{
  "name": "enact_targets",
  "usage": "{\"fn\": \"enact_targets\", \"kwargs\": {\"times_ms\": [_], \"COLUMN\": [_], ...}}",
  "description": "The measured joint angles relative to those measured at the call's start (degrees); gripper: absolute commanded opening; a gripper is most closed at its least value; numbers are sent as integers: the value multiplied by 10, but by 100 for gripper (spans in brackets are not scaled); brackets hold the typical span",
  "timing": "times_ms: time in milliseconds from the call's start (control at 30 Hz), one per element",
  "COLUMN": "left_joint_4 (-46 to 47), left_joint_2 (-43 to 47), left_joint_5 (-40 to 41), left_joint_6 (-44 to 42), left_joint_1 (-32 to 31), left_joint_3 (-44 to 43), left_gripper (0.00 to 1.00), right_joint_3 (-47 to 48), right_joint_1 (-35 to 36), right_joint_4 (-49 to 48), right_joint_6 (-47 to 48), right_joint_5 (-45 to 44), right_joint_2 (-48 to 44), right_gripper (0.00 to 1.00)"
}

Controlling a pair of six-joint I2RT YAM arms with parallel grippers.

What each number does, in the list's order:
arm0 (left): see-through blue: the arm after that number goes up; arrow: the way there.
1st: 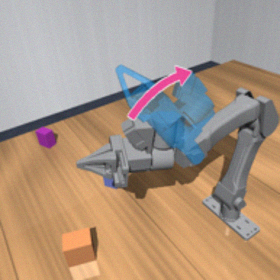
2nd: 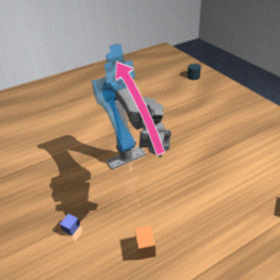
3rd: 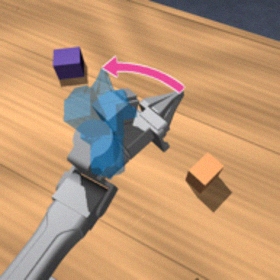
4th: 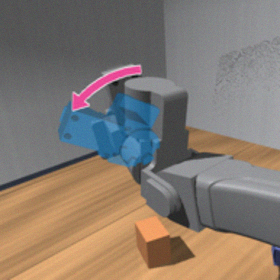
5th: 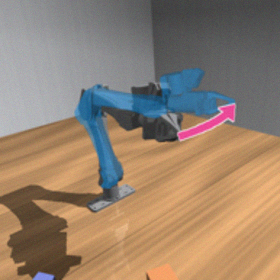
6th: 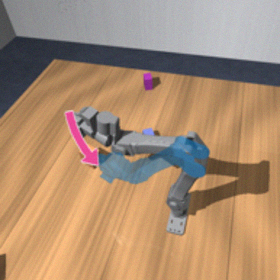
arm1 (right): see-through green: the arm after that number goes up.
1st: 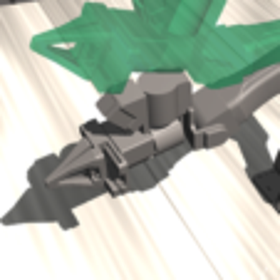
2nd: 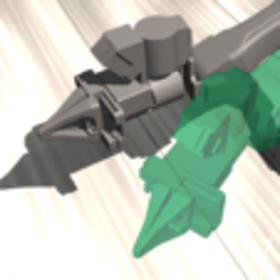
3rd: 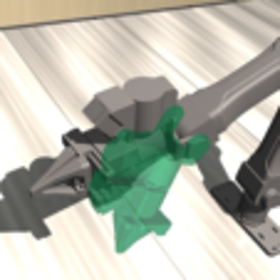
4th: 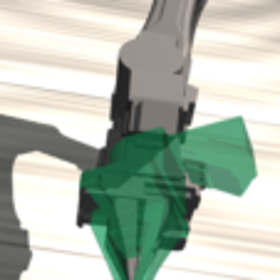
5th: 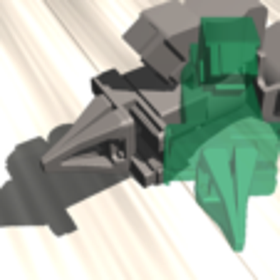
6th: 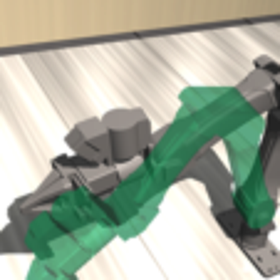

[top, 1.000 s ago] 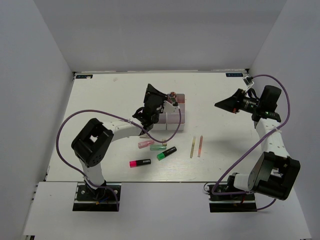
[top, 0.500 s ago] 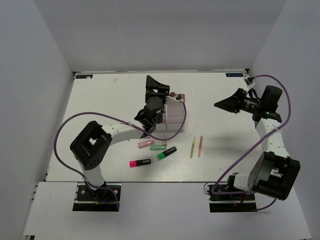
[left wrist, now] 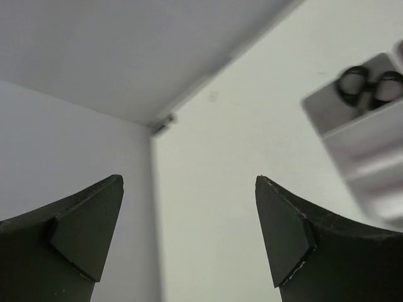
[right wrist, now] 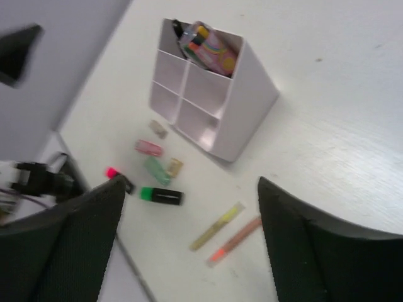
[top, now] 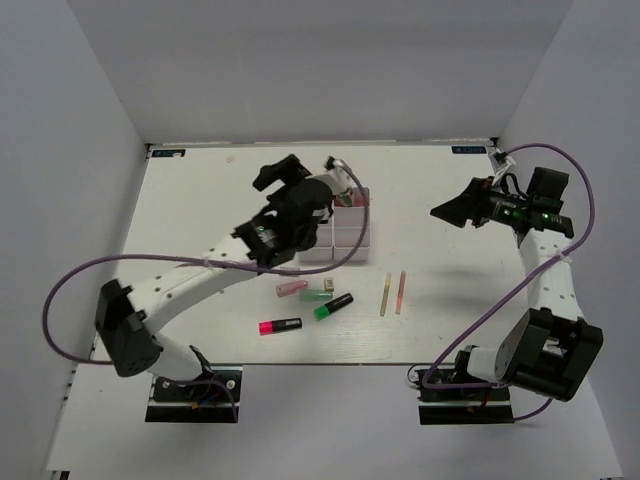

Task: Sort the stationery into containers
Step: Pick up the pen from the center of the board.

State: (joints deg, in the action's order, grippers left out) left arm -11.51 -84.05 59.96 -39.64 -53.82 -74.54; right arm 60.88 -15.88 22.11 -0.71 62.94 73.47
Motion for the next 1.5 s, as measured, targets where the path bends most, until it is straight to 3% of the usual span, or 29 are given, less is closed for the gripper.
{"fn": "enact_targets", "kwargs": {"times_ms": [33,67,100,167,200,267,333,400,433,533,667,867,1100,1500], "left_joint_4": [-83,-141,-195,-281,-317,-372,-407,-430,-440,-449,-438,-400,-361,-330], "left_joint_2": [16,38,71,144,174,216,242,248,246,247,262,290,333,380], "left_joint_5": [-43,-81,-117,-181,-207,-259,-314,-358,-379,-442,-497,-539,-568,-570], "left_joint_6": [88,156,219,323,364,434,479,507,516,539,551,556,562,562], "left_joint_1": [10,23,39,73,88,109,123,137,146,204,273,289,289,289], "left_joint_3": [-29,-38,-34,-7,5,26,60,99,117,176,228,269,310,347], "left_gripper": [96,96,92,75,52,31,24,32,55,73,81,81,76,76], "right_joint_3": [4,6,7,6,7,9,26,51,62,68,64,16,-14,-44], "right_joint_1": [2,6,9,21,28,48,74,104,121,171,232,299,310,355], "right_joint_4": [10,21,32,51,57,78,122,165,184,229,287,292,255,172], "right_joint_6": [25,51,73,105,120,155,192,226,238,250,232,189,127,-21], "right_joint_5": [-14,-36,-56,-96,-119,-161,-202,-245,-270,-339,-415,-490,-534,-605], "right_joint_2": [-2,-7,-12,-23,-28,-33,-25,-4,10,47,100,128,128,164], "right_gripper": [44,9,0,0,0,23,48,48,41,21,27,32,36,41]}}
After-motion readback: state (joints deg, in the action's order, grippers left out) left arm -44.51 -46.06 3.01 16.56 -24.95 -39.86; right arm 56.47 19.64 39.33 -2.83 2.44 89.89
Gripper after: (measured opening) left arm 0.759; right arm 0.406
